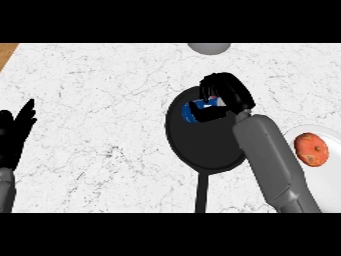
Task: Pick the can from the plate and place it in the pan
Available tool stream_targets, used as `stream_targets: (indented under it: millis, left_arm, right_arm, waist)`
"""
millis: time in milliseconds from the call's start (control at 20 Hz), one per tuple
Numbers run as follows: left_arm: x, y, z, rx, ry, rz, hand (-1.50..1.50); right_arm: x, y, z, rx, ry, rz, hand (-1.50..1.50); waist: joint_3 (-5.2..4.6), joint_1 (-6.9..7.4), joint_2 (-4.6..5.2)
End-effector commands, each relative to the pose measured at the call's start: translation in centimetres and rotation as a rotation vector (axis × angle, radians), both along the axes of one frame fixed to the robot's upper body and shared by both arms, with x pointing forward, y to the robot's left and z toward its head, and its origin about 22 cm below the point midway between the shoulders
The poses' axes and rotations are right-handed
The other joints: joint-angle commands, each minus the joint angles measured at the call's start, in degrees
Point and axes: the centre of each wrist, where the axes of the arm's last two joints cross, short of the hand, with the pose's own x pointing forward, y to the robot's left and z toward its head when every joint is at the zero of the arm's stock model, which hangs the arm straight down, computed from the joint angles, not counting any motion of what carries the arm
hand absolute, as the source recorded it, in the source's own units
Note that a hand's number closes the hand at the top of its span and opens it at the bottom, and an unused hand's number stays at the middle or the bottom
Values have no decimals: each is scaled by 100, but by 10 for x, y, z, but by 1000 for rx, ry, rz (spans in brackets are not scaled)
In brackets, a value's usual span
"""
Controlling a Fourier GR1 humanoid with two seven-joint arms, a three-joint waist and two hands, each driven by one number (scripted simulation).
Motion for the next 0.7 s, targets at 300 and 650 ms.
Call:
stream_targets:
  millis: [300, 650]
  left_arm:
    - [18, -17, 1, 9, -1, -21, 0]
    - [18, -19, -2, -2, -3, -60, 0]
  right_arm:
    - [0, 30, -53, 127, 202, 6, -150]
    - [-7, 32, -72, 217, 172, 1, -150]
  waist:
    - [5, 176, 46]
    - [10, 331, 77]
